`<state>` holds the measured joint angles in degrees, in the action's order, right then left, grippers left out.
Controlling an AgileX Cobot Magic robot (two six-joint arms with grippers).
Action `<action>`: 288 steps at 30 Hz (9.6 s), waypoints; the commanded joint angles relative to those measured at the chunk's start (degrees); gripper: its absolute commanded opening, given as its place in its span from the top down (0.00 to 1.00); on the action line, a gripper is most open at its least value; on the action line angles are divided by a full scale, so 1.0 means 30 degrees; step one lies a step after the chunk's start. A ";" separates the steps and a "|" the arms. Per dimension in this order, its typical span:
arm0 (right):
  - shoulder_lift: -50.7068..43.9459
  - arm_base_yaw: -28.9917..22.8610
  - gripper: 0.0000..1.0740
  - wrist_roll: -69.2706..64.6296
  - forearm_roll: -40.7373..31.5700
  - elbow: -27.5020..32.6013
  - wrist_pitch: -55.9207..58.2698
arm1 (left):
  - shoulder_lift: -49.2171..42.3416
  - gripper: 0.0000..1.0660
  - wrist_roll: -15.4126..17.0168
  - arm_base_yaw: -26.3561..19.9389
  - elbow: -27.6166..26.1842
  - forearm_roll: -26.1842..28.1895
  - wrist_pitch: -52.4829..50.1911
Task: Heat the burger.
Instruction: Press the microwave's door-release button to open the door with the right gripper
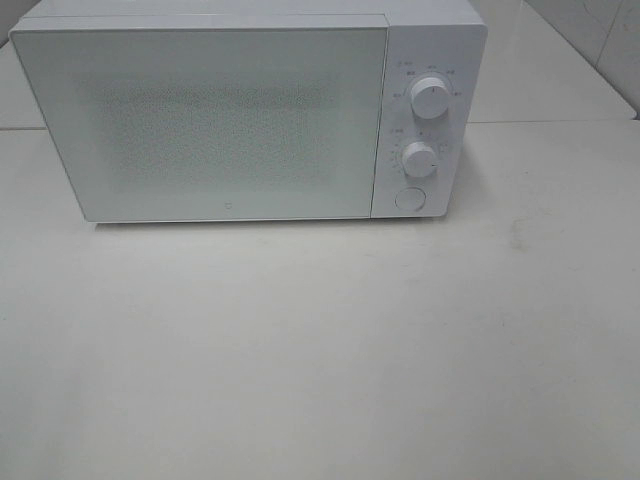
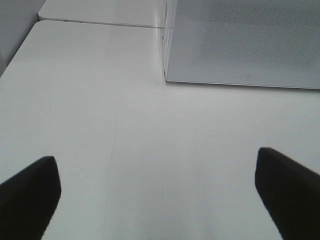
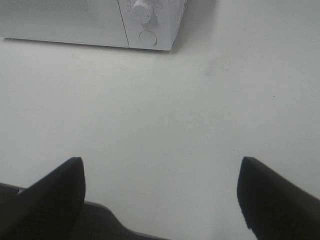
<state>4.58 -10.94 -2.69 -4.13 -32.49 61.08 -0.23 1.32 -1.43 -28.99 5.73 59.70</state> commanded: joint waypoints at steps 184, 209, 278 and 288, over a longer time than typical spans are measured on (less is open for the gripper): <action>3.3193 -1.1421 1.00 -2.4962 -1.6100 0.3705 -4.3869 | -0.0325 0.06 0.0057 -0.0057 0.0000 0.0076 -0.0210; 3.5619 -1.0332 1.00 -2.6986 -1.4954 0.1891 -4.3086 | -0.0325 0.06 0.0057 -0.0057 0.0000 0.0076 -0.0210; 3.9649 -0.8098 1.00 -2.5898 -1.1497 -0.4431 -4.1578 | -0.0325 0.06 0.0057 -0.0057 0.0000 0.0076 -0.0210; 3.9649 -0.7869 1.00 -2.5306 -1.1555 -0.4469 -4.1100 | -0.0325 0.06 0.0057 -0.0057 0.0000 0.0076 -0.0210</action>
<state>123.59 -34.89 -80.56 -39.02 -45.38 -62.74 -0.23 1.32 -1.43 -28.99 5.73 59.70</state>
